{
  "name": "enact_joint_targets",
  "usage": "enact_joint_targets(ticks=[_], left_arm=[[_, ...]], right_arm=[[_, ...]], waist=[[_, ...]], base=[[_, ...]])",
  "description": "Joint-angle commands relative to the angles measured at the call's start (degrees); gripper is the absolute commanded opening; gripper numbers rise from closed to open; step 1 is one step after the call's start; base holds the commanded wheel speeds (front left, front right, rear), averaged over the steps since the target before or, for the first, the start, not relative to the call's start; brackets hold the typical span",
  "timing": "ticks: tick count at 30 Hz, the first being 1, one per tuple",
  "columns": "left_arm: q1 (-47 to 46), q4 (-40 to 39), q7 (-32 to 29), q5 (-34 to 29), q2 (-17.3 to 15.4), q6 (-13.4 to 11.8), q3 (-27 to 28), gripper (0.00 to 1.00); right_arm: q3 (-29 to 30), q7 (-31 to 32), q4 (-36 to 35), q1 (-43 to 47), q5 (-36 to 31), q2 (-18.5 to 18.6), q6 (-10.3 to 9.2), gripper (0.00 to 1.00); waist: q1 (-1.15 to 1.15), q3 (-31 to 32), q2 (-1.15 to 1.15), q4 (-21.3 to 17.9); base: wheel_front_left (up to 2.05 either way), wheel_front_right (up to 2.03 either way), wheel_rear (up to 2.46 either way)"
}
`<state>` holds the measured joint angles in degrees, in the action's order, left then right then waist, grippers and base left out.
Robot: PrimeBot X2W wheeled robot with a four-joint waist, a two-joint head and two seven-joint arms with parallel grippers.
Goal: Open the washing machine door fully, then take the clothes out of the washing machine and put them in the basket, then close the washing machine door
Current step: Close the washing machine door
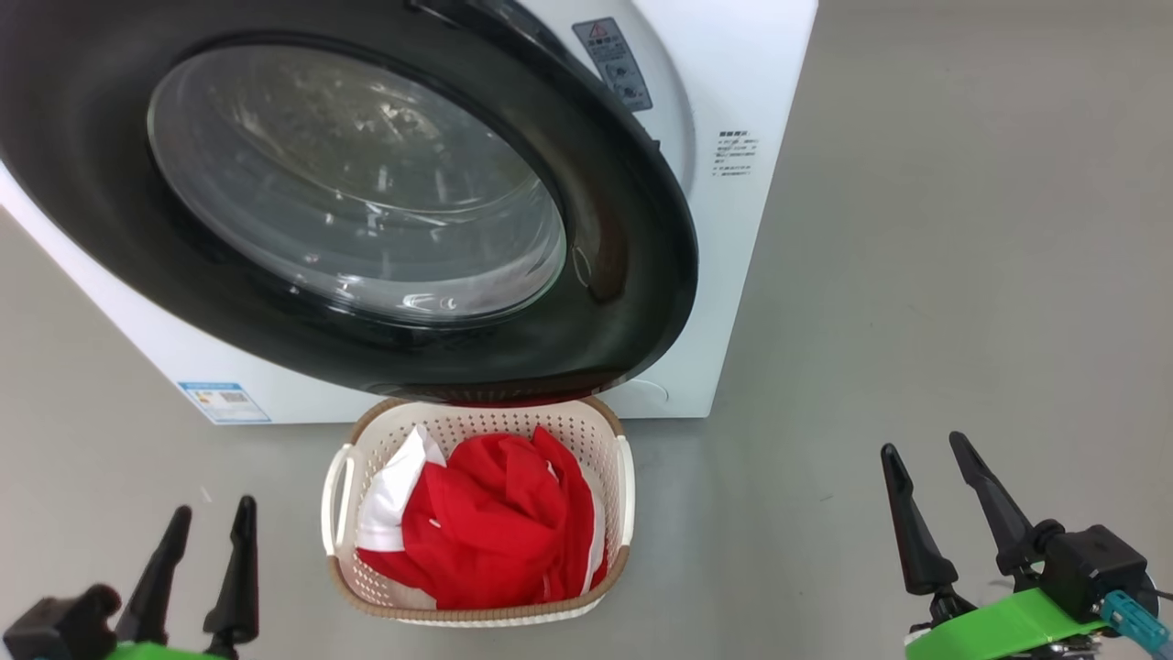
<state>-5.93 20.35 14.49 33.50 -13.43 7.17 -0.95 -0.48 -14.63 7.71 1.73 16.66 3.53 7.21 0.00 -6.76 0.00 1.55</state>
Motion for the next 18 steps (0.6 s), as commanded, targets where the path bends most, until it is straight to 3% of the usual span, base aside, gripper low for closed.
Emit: enact_joint_targets(ticks=[1, 12, 18], left_arm=[[0.7, -2.5, 0.5, -3.0, -0.7, 0.3, 3.6, 1.00], [7.8, -9.1, 0.5, -17.3, 3.6, 0.3, 9.3, 1.00], [9.8, -10.1, 0.5, -20.7, 6.4, 0.3, 10.7, 1.00]], right_arm=[[-1.0, -0.4, -1.4, 0.0, 0.5, 0.9, 0.28, 1.00], [-0.1, -0.4, -1.7, 2.3, 0.7, 0.9, 0.28, 1.00], [0.0, -0.4, -1.8, 2.9, 0.7, 0.8, 0.28, 1.00]], waist=[[0.00, 0.4, 0.00, -0.4], [0.00, 1.9, 0.00, -0.7], [0.00, 2.2, 0.00, -0.8]], base=[[0.00, 0.00, 0.00], [0.00, 0.00, 0.00], [0.00, 0.00, 0.00]])
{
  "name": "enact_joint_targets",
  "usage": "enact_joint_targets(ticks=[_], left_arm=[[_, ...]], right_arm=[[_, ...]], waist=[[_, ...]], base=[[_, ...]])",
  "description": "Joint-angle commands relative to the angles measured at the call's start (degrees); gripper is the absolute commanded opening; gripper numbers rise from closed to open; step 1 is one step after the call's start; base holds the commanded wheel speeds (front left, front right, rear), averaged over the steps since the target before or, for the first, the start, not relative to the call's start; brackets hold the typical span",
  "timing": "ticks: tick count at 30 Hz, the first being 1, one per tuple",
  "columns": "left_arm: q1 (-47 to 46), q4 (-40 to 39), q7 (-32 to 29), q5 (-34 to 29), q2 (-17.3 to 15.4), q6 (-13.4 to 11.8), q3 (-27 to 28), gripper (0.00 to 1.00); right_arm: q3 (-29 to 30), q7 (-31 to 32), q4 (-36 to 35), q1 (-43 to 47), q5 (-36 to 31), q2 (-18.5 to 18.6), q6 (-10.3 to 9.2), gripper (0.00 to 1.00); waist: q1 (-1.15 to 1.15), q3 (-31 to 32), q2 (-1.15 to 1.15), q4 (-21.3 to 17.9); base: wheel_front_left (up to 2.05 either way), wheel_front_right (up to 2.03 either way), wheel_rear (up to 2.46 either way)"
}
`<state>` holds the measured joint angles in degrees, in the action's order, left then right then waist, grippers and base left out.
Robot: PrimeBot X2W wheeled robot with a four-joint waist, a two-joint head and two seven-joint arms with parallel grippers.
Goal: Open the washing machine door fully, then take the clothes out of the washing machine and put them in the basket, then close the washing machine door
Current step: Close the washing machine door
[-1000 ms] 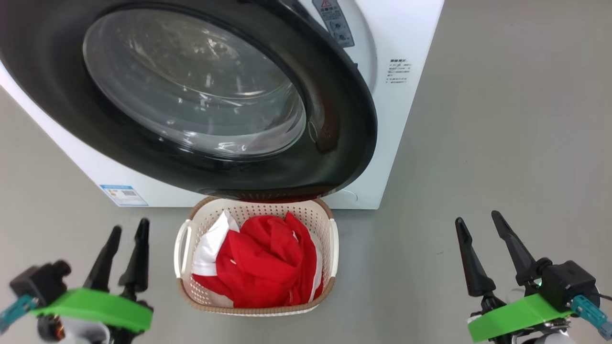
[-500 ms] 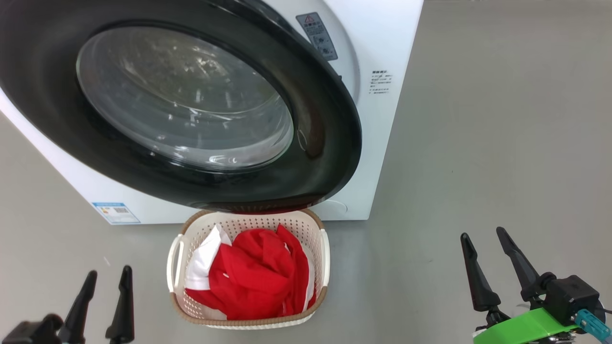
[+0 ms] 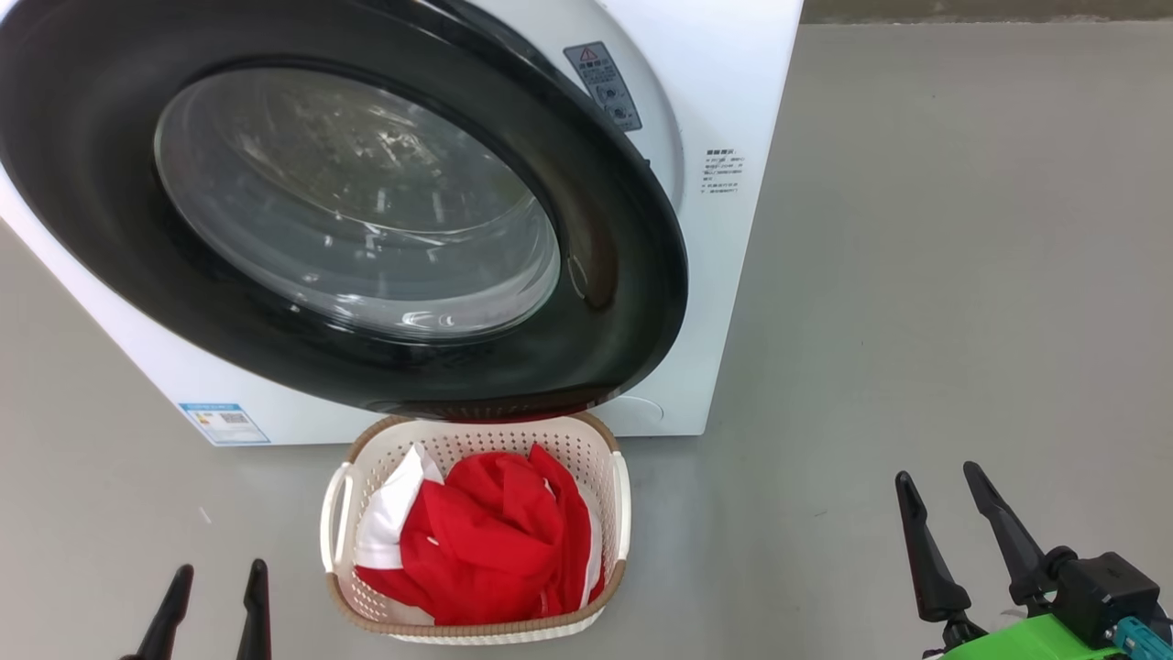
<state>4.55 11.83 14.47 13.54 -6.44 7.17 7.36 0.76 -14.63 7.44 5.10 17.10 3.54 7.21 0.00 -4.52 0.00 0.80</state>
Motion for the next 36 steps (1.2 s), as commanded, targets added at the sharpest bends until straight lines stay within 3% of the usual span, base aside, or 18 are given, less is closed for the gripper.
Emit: enact_joint_targets(ticks=[1, 13, 14, 17, 36], left_arm=[[-0.5, -1.6, 0.5, -0.9, -0.3, 0.3, 2.5, 1.00], [-0.8, -2.3, 0.5, -1.7, 0.5, 0.3, 2.9, 1.00], [-0.9, -2.4, 0.5, -1.7, 0.6, 0.3, 2.9, 1.00], [-1.3, -2.5, 0.5, -1.7, 0.9, 0.3, 2.7, 1.00], [-7.0, -2.3, 0.5, -0.6, 2.7, 0.3, -0.8, 1.00]], right_arm=[[-1.3, -0.4, -1.5, -0.5, 0.2, 0.8, 0.28, 1.00], [-2.0, -0.4, -1.7, -1.6, 0.1, 0.7, 0.28, 1.00], [-2.4, -0.4, -1.6, -1.9, 0.2, 0.7, 0.28, 0.70], [-3.9, -0.4, -1.6, -3.4, 0.4, 0.8, 0.28, 0.00], [-13.4, -0.4, 5.3, -25.5, 1.5, 0.0, 0.28, 0.00]], waist=[[0.00, 0.0, 0.00, -0.1], [0.00, -0.6, 0.00, 0.5], [0.00, -0.8, 0.00, 0.6], [0.00, -1.4, 0.00, 1.3], [0.00, -8.5, 0.00, 7.9]], base=[[0.00, 0.00, 0.00], [0.00, 0.00, 0.00], [0.00, 0.00, 0.00], [0.00, 0.00, 0.00], [0.00, 0.00, 0.00]])
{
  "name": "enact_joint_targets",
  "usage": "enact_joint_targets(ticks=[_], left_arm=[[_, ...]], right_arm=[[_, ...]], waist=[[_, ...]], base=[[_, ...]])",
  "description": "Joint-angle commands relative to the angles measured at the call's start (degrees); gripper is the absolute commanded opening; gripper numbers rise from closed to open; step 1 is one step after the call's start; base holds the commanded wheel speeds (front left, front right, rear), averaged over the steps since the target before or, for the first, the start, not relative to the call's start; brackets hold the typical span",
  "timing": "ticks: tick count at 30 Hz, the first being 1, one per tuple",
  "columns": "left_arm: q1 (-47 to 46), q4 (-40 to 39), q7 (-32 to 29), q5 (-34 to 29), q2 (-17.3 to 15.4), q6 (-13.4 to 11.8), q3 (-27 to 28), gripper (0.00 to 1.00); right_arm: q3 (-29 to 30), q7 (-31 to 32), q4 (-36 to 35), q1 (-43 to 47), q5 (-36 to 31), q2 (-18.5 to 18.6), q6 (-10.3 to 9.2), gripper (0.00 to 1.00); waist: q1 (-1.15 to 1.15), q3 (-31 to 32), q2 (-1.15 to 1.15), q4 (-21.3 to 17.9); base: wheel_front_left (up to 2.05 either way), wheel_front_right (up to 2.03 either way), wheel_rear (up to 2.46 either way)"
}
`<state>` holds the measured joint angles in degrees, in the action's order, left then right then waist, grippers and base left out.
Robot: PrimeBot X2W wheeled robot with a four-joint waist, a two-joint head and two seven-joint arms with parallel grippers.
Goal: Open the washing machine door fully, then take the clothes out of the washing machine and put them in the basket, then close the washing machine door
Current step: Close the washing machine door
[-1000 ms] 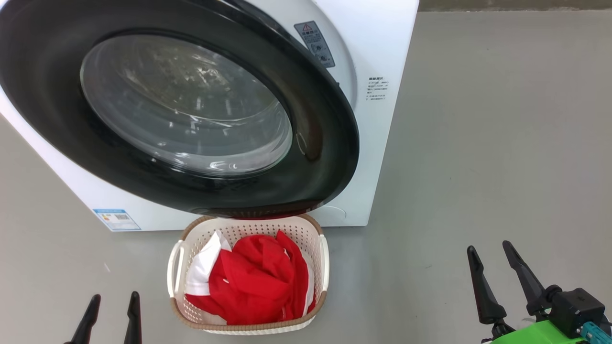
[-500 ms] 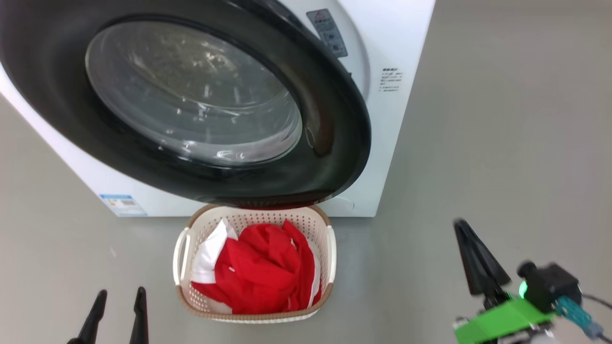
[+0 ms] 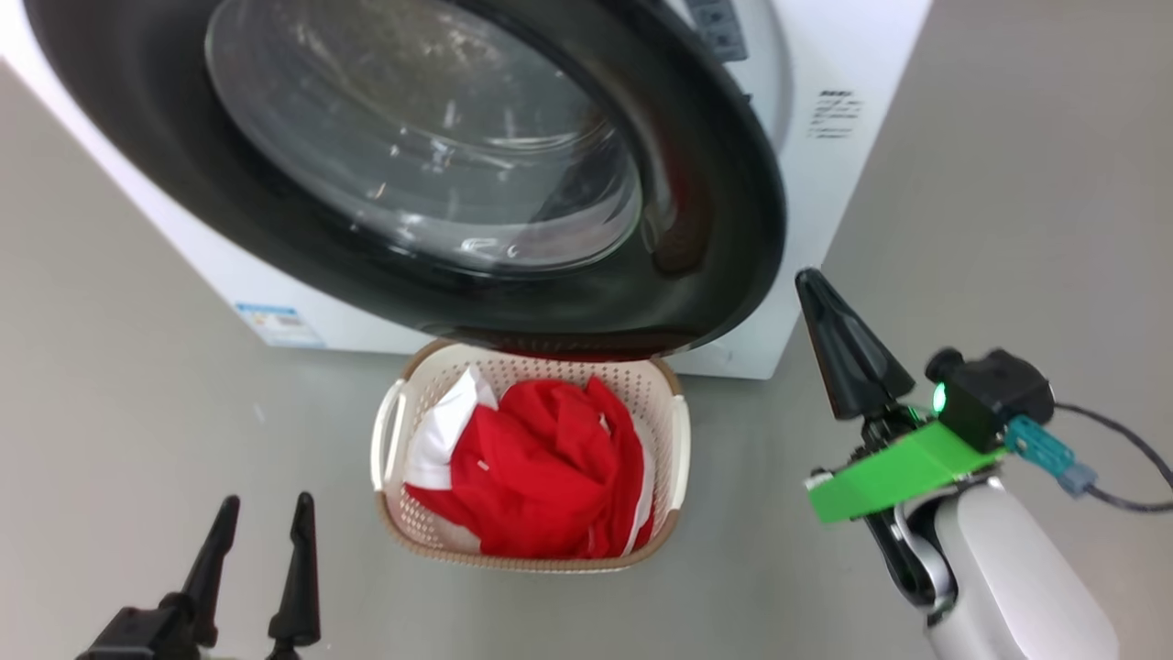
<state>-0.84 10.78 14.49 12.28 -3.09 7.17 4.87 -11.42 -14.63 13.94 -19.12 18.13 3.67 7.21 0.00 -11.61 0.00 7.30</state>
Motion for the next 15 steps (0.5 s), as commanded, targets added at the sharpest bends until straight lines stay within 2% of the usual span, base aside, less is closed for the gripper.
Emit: enact_joint_targets(ticks=[1, 15], left_arm=[[-1.9, -1.2, 0.5, 0.7, -0.6, 0.3, 1.5, 1.00], [-5.7, -1.6, 0.5, 1.9, -0.5, 0.3, -0.6, 1.00]], right_arm=[[-1.3, -0.4, -0.6, -2.2, 0.4, -0.2, 0.28, 0.00], [1.0, -0.4, 2.3, -9.6, 0.0, -0.5, 0.28, 0.00]], waist=[[0.00, -1.8, 0.00, 1.8], [0.00, -7.5, 0.00, 4.8]], base=[[0.00, 0.00, 0.00], [0.00, 0.00, 0.00]])
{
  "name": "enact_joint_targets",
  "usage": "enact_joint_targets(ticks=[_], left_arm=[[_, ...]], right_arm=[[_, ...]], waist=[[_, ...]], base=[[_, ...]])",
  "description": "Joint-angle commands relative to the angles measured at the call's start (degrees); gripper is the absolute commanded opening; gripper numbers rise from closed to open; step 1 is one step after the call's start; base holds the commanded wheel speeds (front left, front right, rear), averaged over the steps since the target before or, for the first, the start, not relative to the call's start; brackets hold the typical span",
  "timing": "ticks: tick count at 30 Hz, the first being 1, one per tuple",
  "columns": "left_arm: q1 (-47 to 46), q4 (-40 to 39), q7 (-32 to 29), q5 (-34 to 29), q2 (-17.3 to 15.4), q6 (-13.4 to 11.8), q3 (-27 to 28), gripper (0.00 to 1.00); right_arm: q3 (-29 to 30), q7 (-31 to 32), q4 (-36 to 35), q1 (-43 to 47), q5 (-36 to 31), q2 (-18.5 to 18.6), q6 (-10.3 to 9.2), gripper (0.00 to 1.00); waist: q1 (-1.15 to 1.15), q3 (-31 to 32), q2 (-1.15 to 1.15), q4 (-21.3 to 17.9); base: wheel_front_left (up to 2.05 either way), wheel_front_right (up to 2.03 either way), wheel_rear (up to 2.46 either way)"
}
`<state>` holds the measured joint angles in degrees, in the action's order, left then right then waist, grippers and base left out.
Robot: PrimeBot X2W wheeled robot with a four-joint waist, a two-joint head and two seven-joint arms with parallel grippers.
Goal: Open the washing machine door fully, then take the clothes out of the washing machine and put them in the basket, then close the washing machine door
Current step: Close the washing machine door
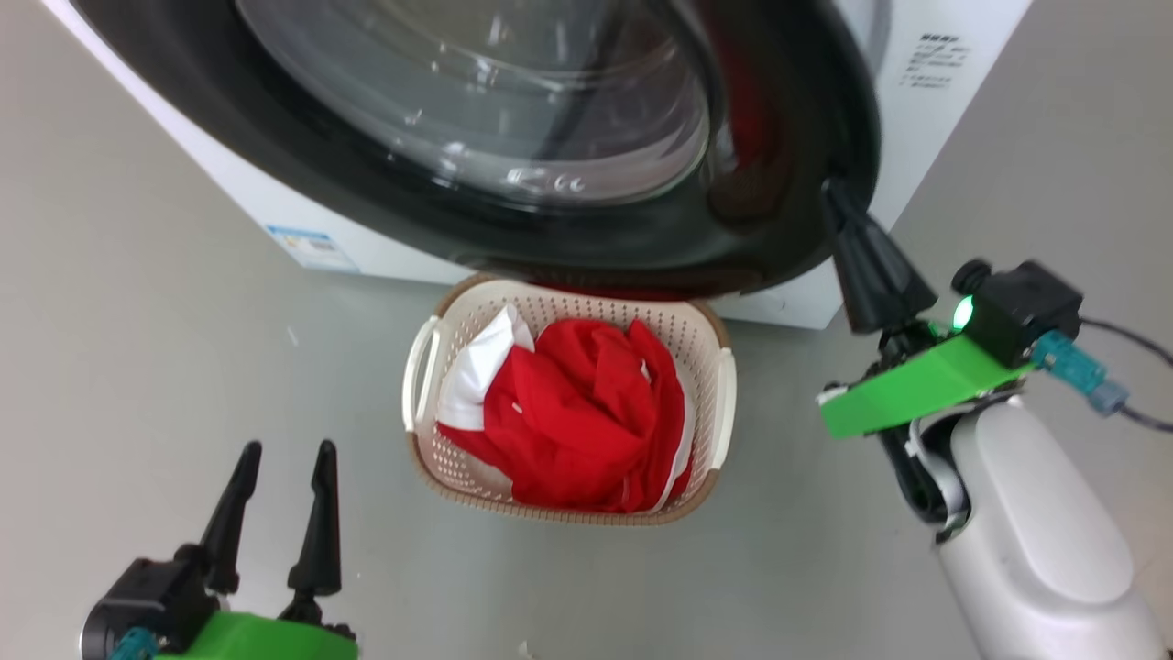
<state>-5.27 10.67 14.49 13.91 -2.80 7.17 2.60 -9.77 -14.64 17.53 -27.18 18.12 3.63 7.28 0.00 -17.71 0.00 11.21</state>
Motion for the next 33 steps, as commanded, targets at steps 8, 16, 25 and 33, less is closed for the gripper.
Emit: enact_joint_targets(ticks=[8, 16, 25, 33], left_arm=[[-4.0, -2.1, 0.5, 0.9, -1.2, 0.3, 0.0, 1.00], [-6.1, -2.6, 0.5, 1.7, -1.1, 0.3, -1.4, 1.00], [-6.6, -2.2, 0.5, 1.9, -1.1, 0.3, -1.0, 1.00], [-5.5, -1.3, 0.5, 1.8, -1.5, 0.3, -0.3, 1.00]], right_arm=[[1.9, -0.4, -0.8, -6.1, -0.7, -0.6, 0.21, 0.00], [5.5, -0.4, -0.4, -10.7, -1.9, -0.7, 0.21, 0.00], [6.5, -0.4, -0.6, -11.6, -1.6, -0.7, 0.21, 0.00], [3.4, -0.4, -0.2, -6.5, -1.2, -0.7, 0.21, 0.59]], waist=[[0.00, -5.0, 0.00, 2.0], [0.00, -7.8, 0.00, 3.4], [0.00, -7.7, 0.00, 3.5], [0.00, -4.6, 0.00, 2.2]], base=[[0.00, 0.00, 0.00], [0.00, 0.00, 0.00], [0.00, 0.00, 0.00], [0.00, 0.00, 0.00]])
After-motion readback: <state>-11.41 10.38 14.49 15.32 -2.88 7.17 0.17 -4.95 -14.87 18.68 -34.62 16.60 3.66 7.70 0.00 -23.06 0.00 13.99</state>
